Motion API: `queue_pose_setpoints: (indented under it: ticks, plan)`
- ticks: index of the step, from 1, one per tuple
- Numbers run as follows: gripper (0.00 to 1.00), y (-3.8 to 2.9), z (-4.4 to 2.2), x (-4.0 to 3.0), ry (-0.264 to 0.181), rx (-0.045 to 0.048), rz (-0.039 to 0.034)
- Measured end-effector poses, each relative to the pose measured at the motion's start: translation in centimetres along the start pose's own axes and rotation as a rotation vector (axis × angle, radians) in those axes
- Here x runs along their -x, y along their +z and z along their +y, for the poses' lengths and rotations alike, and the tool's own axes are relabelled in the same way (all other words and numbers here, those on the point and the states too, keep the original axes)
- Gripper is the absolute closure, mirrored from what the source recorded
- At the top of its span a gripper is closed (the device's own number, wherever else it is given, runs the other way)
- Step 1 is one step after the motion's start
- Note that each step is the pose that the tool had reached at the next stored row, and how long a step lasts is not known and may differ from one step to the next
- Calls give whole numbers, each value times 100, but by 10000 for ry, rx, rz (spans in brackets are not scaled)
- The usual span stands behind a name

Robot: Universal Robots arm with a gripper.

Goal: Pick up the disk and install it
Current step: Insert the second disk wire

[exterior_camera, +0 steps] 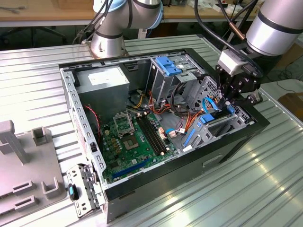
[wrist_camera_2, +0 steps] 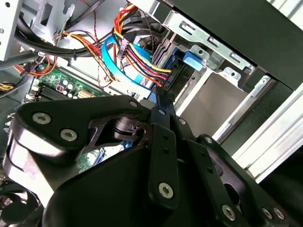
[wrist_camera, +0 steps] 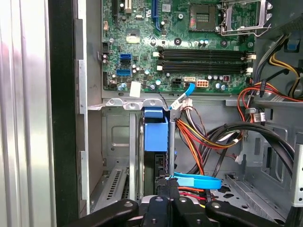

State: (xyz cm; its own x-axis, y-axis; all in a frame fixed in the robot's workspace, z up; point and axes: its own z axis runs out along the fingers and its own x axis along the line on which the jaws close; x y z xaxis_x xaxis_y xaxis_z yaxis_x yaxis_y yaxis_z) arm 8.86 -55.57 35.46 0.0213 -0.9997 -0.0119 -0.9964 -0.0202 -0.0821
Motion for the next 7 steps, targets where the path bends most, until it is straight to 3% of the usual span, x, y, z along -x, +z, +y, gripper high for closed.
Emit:
queue_pose_setpoints:
  ticks: [7]
  plan:
    - [89, 0, 0, 0, 2, -1, -26]
